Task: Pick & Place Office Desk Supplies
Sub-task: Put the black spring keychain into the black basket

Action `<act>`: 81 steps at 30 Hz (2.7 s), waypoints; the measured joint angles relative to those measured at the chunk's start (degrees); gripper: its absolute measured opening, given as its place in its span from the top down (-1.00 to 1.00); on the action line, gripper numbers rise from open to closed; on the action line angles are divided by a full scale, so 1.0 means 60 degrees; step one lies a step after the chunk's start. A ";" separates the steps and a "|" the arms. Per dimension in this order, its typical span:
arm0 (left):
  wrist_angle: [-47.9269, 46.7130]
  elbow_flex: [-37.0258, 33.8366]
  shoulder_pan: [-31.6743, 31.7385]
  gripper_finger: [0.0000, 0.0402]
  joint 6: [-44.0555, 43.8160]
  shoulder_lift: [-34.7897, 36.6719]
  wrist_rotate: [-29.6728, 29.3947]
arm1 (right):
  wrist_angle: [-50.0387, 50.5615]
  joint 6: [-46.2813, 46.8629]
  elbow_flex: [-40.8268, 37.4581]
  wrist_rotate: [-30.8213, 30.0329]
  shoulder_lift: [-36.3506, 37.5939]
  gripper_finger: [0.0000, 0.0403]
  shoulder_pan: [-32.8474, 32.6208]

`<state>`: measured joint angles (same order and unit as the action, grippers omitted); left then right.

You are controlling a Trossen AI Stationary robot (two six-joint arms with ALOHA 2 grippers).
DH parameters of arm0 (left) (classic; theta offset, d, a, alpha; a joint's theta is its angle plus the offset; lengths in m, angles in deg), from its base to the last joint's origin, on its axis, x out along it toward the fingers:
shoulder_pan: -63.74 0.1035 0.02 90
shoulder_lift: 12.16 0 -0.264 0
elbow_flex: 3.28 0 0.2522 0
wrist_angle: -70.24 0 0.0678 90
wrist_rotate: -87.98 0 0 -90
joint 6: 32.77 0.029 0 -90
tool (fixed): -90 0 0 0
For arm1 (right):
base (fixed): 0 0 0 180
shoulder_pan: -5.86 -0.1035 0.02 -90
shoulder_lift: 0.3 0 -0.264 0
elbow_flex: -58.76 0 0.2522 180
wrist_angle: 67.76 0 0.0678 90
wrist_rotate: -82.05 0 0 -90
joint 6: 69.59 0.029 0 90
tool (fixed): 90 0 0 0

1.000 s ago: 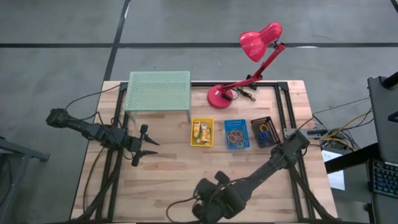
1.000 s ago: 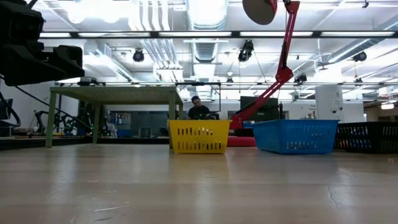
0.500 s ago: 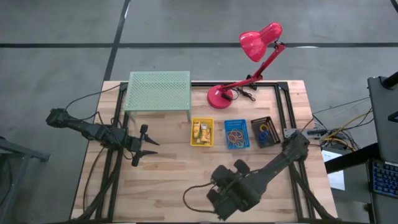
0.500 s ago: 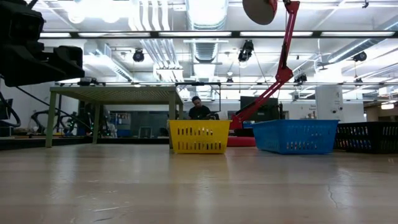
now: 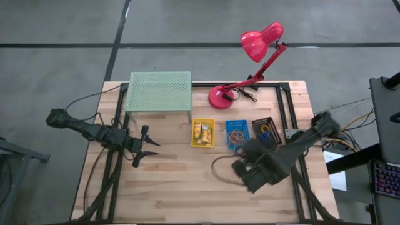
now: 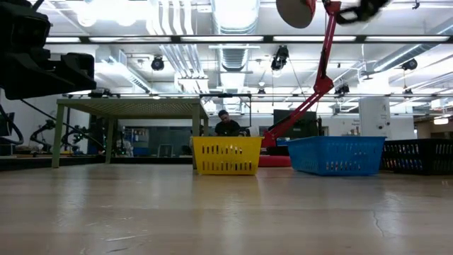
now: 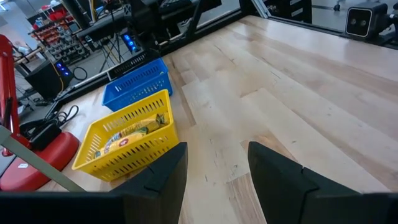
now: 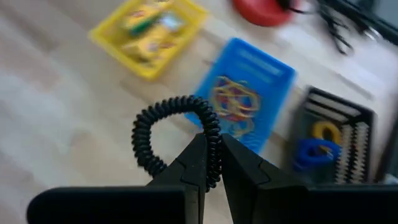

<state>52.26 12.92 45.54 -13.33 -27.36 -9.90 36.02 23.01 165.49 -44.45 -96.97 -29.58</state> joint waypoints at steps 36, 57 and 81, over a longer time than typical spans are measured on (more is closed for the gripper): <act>0.0006 0.0000 -0.0004 0.14 0.0000 0.0000 -0.0003 | -0.2803 0.6778 -0.8345 0.0944 0.3091 0.83 0.0615; 0.0009 0.0000 0.0004 0.14 0.0000 0.0000 -0.0004 | -0.4401 0.6810 -0.9358 0.2832 0.3094 0.83 0.1453; 0.0009 0.0003 0.0000 0.14 0.0000 -0.0003 -0.0001 | -0.4235 0.7030 -0.9180 0.2559 0.3094 0.47 0.1453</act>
<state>52.31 12.94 45.54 -13.33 -27.38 -9.91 10.61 65.19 110.41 -29.09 -78.40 -20.86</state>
